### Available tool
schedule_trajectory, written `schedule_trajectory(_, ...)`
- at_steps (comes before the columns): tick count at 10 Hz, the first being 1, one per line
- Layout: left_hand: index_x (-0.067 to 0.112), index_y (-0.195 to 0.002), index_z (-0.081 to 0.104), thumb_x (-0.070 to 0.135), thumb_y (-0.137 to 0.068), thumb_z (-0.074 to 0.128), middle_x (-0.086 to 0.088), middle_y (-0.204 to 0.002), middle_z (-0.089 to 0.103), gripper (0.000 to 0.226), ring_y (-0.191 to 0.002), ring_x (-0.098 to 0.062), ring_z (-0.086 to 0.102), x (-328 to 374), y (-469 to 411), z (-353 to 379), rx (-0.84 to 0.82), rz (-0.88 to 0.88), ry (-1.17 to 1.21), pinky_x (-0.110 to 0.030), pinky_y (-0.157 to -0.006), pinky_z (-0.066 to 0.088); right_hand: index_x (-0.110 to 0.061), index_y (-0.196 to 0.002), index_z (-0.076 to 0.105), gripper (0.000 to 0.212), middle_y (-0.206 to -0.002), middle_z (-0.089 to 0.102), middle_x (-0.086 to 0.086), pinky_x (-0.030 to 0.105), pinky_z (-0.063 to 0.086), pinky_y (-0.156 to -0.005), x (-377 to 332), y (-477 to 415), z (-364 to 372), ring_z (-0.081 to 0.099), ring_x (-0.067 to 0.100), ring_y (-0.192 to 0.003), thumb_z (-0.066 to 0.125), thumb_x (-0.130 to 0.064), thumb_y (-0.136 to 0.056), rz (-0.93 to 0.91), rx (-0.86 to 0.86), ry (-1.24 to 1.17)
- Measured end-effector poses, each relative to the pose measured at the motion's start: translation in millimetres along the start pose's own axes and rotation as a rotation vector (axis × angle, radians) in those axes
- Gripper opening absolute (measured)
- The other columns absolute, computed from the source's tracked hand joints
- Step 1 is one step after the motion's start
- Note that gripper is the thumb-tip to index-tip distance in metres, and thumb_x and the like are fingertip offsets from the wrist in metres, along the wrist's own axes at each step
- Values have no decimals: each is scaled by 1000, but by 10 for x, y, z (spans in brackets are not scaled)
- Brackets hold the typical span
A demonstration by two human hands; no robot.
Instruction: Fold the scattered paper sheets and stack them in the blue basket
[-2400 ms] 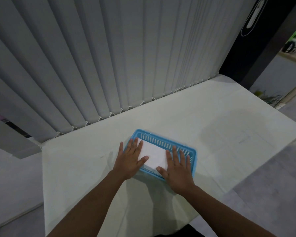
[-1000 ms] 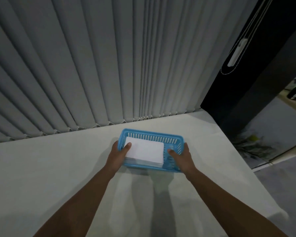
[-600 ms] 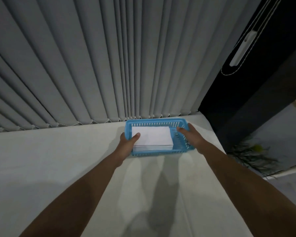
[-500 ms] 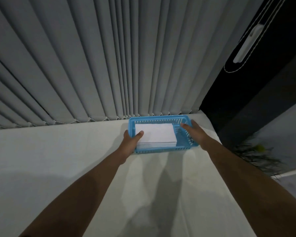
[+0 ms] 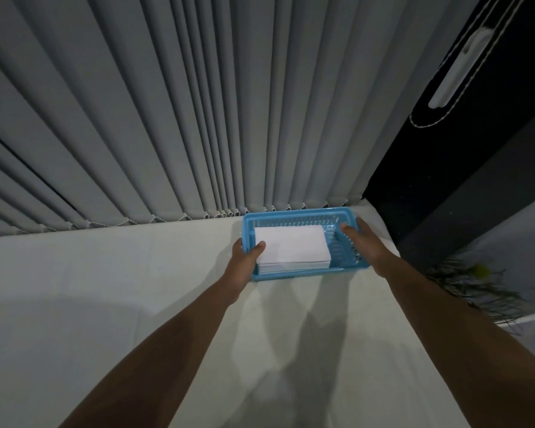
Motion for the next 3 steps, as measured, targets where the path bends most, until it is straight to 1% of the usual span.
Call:
schedule_trajectory(1,23,-144,29,44,-95,46,1,-140,48,56,-125,-25,51,23,46,5,-9,22,-63,-45,-110,39,-29,-149,23,88,-150,38,8,48,36,-110,10,3,30,46,33,-130,53,-72,-77,16,44,148)
schedule_trajectory(2,14,-151,14,43,-101,28,3,-149,33,59,-140,-23,34,86,135,-41,-24,74,-277,-35,-114,26,-24,-153,8,83,-161,4,13,46,11,-118,-24,61,64,11,36,-146,40,-65,-88,-49,151,583)
schedule_trajectory(3,17,-152,7,51,-98,23,-5,-160,19,66,-146,-24,23,119,213,-188,37,128,-493,-40,-120,20,-22,-153,4,84,-162,-4,10,47,6,-120,-49,147,201,1,32,-148,31,-68,-88,-179,156,765)
Point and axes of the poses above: each hand's wrist, its own y-axis away from the middle knuckle, its own z-axis out of the palm, x = y × z, the point moved 4 cm from there along -y, towards the middle knuckle
